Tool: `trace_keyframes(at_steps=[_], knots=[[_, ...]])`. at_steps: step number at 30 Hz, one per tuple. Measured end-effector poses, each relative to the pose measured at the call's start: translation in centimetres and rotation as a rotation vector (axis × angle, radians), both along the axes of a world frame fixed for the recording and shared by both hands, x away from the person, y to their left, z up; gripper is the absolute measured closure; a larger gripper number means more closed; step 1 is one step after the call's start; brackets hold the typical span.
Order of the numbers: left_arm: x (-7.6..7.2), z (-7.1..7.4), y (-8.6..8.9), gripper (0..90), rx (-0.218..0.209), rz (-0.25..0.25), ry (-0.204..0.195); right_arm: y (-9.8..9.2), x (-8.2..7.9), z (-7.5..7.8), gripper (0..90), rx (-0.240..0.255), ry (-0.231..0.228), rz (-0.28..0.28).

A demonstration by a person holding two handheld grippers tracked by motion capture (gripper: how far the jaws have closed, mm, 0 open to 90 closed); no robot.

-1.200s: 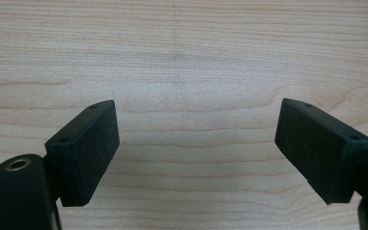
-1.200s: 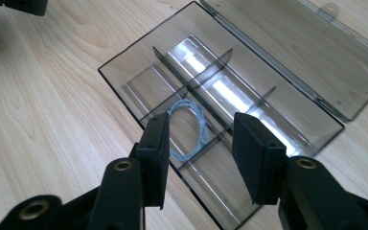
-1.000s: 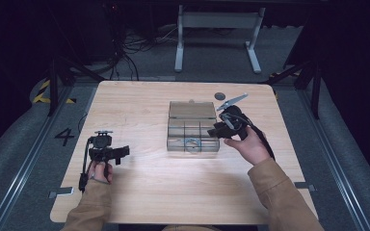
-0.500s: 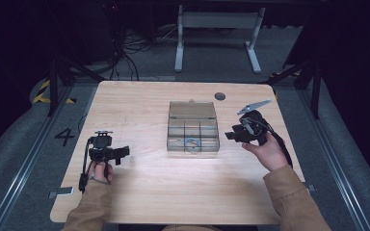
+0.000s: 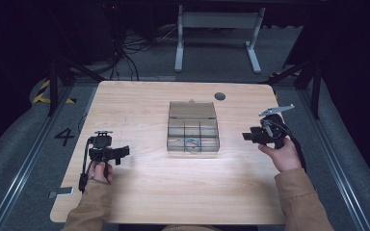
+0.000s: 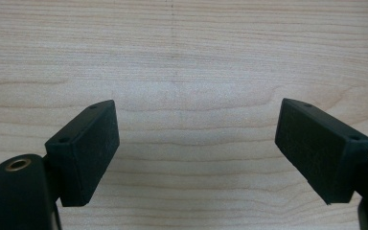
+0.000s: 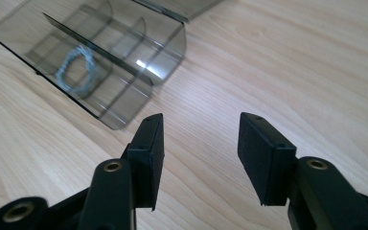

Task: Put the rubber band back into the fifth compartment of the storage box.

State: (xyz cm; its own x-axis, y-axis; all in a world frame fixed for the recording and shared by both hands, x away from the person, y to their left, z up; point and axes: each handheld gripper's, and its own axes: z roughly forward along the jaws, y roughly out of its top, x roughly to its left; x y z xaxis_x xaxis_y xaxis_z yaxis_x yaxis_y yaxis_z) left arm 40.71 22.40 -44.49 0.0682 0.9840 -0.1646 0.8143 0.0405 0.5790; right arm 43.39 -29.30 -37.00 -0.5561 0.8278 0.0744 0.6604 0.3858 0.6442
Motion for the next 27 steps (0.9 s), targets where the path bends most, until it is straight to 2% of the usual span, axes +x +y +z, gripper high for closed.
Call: trace_keyframes(at_steps=[7,12,15,18,20,22,24,27], knots=[[0.0,0.0,0.0,16.0,0.000,0.001,0.000,-0.9,0.7,-2.1,53.5,-0.038,0.026,-0.047],[0.0,0.0,0.0,16.0,-0.001,-0.001,0.004,-1.1,1.1,-3.9,53.5,-0.060,0.029,-0.029],[0.0,0.0,0.0,16.0,0.000,-0.002,0.003,-1.1,1.3,-4.6,53.6,-0.053,0.040,-0.022],[0.1,-0.1,0.0,16.0,0.001,-0.003,0.003,-1.0,1.4,-5.3,54.2,-0.079,0.053,-0.028],[0.0,-0.1,0.0,16.0,0.001,-0.002,0.003,-1.1,1.5,-5.8,54.0,-0.058,0.056,-0.031],[0.0,0.0,0.0,16.0,0.001,-0.004,0.003,-1.0,1.5,-6.2,53.4,-0.065,0.067,-0.029],[0.0,0.0,0.0,16.0,0.001,-0.003,0.002,-0.7,1.3,-6.6,53.2,-0.093,0.060,-0.007],[0.1,-0.1,0.1,16.0,0.003,-0.004,0.002,-0.4,1.0,-7.1,52.2,-0.100,0.029,0.021]])
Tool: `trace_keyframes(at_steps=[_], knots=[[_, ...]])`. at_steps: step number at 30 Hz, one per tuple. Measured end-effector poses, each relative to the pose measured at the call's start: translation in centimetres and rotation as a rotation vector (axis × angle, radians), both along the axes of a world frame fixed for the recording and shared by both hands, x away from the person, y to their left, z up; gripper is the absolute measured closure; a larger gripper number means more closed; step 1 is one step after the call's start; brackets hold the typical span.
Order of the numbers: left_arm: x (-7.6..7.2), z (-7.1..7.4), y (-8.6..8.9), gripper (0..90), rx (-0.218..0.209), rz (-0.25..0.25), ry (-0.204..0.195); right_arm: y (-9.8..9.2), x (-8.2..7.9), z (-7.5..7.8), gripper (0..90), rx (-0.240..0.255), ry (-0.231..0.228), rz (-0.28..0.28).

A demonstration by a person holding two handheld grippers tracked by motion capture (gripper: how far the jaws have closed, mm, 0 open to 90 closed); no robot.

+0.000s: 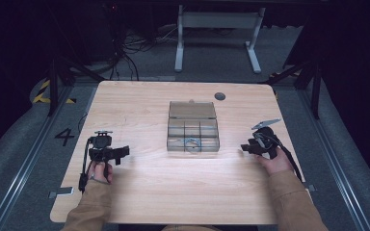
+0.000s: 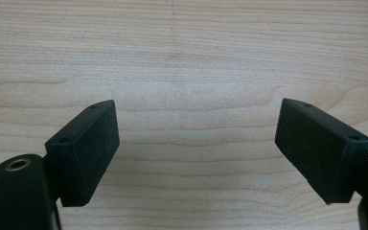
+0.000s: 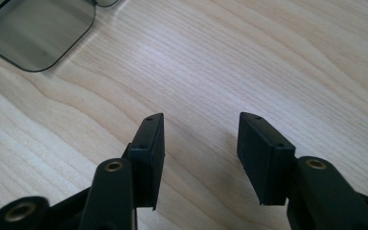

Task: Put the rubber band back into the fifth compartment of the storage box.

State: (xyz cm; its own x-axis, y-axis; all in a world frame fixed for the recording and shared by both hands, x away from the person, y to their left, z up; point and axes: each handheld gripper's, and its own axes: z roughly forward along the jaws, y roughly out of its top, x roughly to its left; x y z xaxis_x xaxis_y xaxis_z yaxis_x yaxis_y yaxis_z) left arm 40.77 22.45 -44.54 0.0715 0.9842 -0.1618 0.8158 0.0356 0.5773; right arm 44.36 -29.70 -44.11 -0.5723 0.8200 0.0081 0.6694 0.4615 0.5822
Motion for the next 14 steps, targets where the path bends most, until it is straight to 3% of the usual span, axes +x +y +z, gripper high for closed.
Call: trace_keyframes(at_steps=[2,14], knots=[[-0.01,0.02,-0.06,16.0,-0.003,0.003,0.000,0.31,-0.17,-0.40,51.5,-0.020,-0.020,0.017],[-0.01,0.01,-0.07,16.0,-0.003,0.000,0.001,0.80,-0.45,-0.41,49.5,-0.010,-0.055,0.031]])
